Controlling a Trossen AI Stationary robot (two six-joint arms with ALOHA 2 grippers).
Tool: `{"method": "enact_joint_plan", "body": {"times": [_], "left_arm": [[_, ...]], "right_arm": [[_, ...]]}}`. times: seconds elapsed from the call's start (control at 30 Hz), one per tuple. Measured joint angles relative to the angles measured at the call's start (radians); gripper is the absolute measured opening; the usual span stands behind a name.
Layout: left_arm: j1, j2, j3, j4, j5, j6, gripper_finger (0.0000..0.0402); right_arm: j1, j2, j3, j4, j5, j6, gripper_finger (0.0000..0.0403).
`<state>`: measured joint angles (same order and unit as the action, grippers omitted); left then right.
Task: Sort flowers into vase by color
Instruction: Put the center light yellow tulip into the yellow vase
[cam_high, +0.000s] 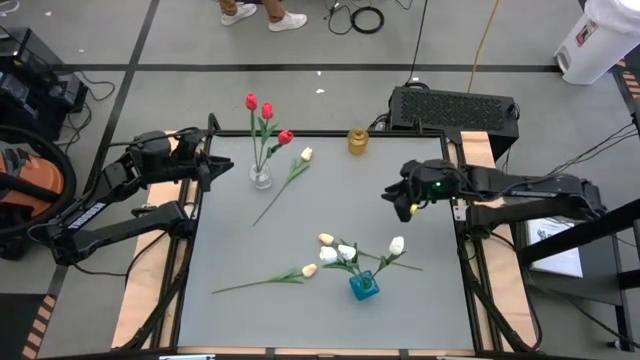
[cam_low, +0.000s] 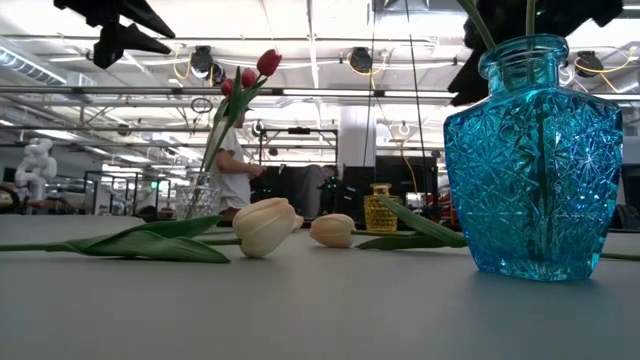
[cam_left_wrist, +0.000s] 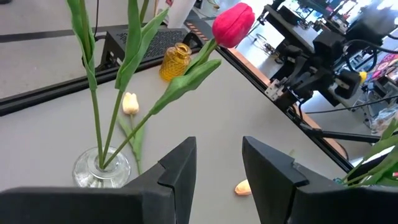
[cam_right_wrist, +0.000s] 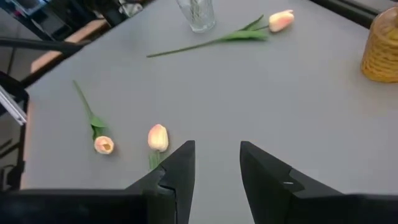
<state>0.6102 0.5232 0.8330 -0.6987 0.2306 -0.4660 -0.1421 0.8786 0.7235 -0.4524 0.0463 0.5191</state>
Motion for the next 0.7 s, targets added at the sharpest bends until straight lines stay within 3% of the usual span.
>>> {"method": "enact_joint_plan", "body": {"times": [0.5, 0.7], "left_arm": [[0.000, 0.000, 0.000, 0.000, 0.000, 0.000, 0.0136], [0.000, 0.000, 0.000, 0.000, 0.000, 0.000, 0.0136]], "right_arm": [[0.000, 0.186, 0.000, 0.029, -0.002, -0.022, 0.0118], [0.000, 0.268, 0.000, 0.038, -0.053, -0.041, 0.0118]]}}
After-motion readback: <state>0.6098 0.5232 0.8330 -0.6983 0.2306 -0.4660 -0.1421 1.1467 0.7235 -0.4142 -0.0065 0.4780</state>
